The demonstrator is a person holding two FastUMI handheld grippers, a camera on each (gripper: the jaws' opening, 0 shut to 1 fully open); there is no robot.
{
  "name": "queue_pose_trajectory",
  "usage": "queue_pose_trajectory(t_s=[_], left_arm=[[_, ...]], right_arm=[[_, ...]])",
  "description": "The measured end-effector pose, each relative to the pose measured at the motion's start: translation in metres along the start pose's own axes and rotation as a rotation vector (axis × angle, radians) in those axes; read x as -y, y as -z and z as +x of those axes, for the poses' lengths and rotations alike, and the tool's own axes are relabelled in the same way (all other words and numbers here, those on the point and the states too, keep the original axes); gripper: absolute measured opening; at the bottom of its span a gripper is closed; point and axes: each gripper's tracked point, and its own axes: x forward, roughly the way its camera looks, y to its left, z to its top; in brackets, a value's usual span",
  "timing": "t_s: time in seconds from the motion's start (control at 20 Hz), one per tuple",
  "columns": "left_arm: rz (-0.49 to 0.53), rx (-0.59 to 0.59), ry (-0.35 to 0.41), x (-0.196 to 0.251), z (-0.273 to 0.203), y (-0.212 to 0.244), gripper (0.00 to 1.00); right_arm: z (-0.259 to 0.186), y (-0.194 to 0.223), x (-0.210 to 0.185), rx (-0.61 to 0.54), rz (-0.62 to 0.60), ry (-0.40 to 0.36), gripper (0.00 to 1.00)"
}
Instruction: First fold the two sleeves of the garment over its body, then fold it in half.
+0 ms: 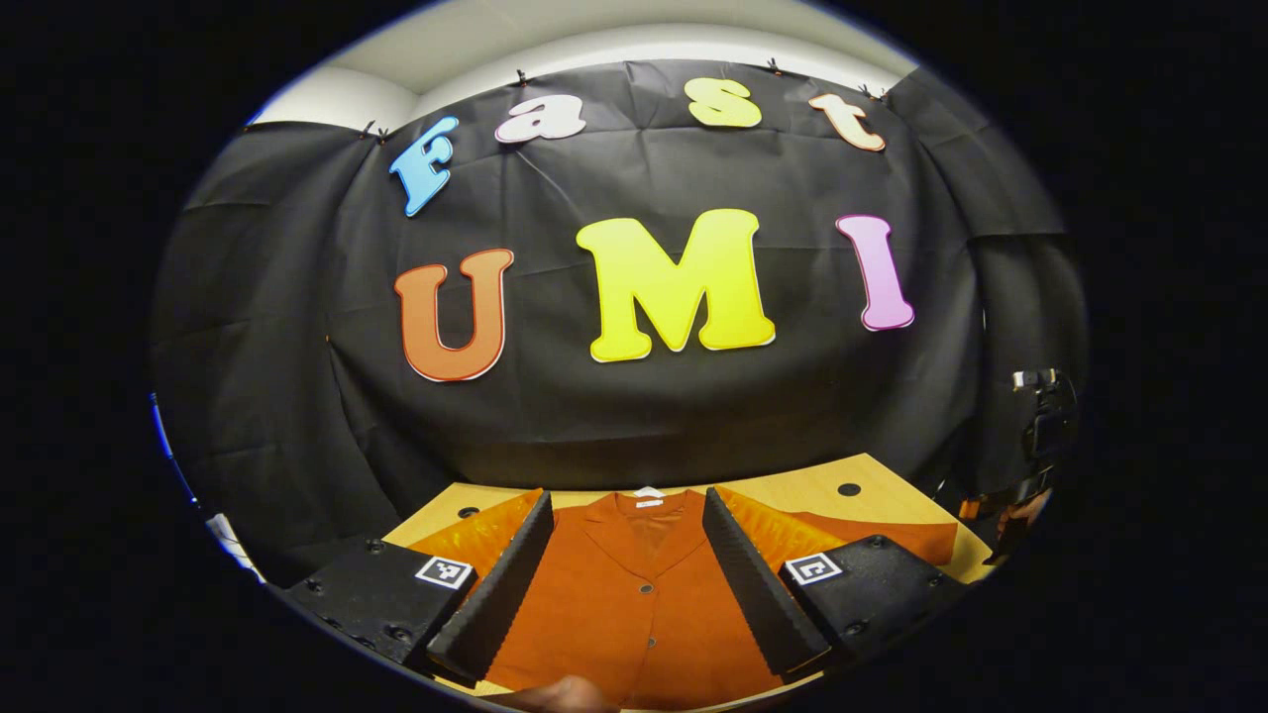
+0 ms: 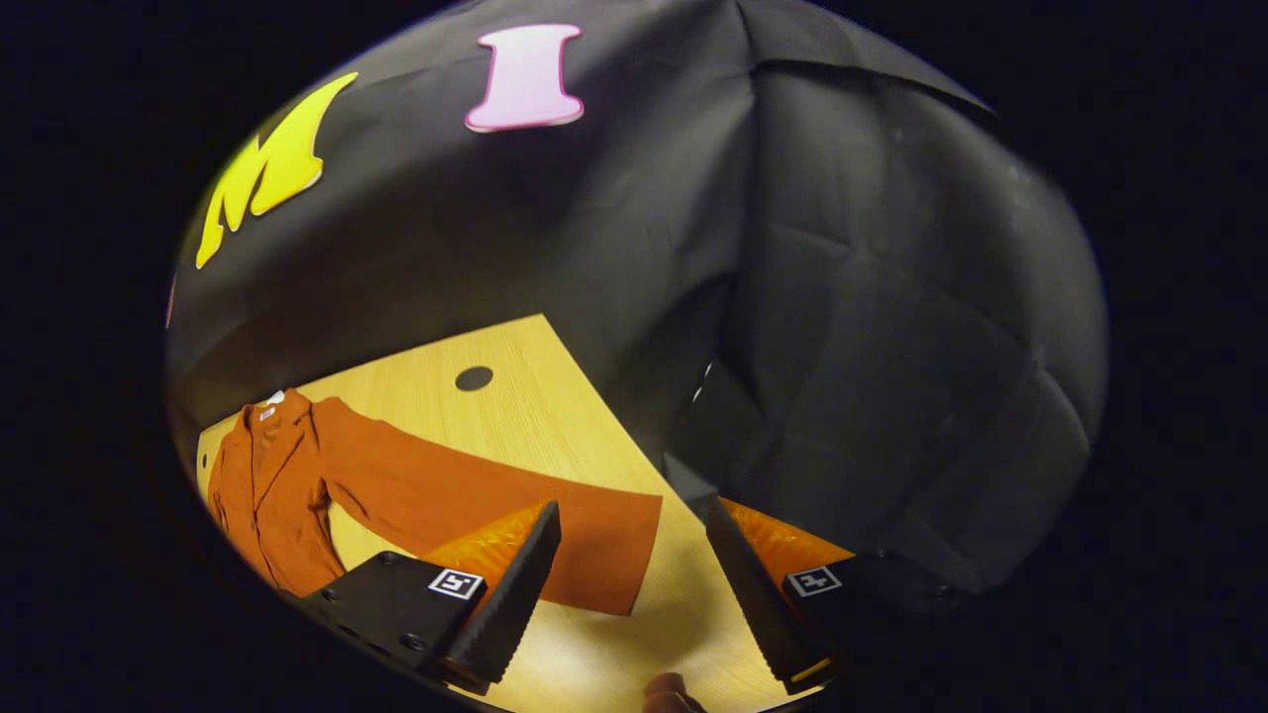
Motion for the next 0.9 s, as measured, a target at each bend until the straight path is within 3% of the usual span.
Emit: queue_pose_trajectory(t_s=[0.15,0.3,0.4,0.55,0.9], left_arm=[[0.004,0.005,0.006,-0.004,0.005,0.0,0.98],[-0.013,-0.019,0.025,-0.007,0.017,0.012,0.98],[-0.025,-0.054,0.028,-0.015,0.024,0.025,0.99],[-0.01,-0.103,0.014,-0.032,0.027,0.048,0.99],[-0.028,-0.156,-0.041,-0.072,0.026,0.073,0.99]], right_arm=[[0.021,0.034,-0.001,-0.201,-0.013,0.01,0.95],[0.04,0.064,-0.002,-0.387,0.072,0.023,0.96],[0.049,0.065,0.0,-0.451,0.164,0.048,0.95],[0.048,0.049,-0.008,-0.547,0.304,0.007,0.96],[0.051,0.055,-0.011,-0.731,0.377,0.014,0.98]])
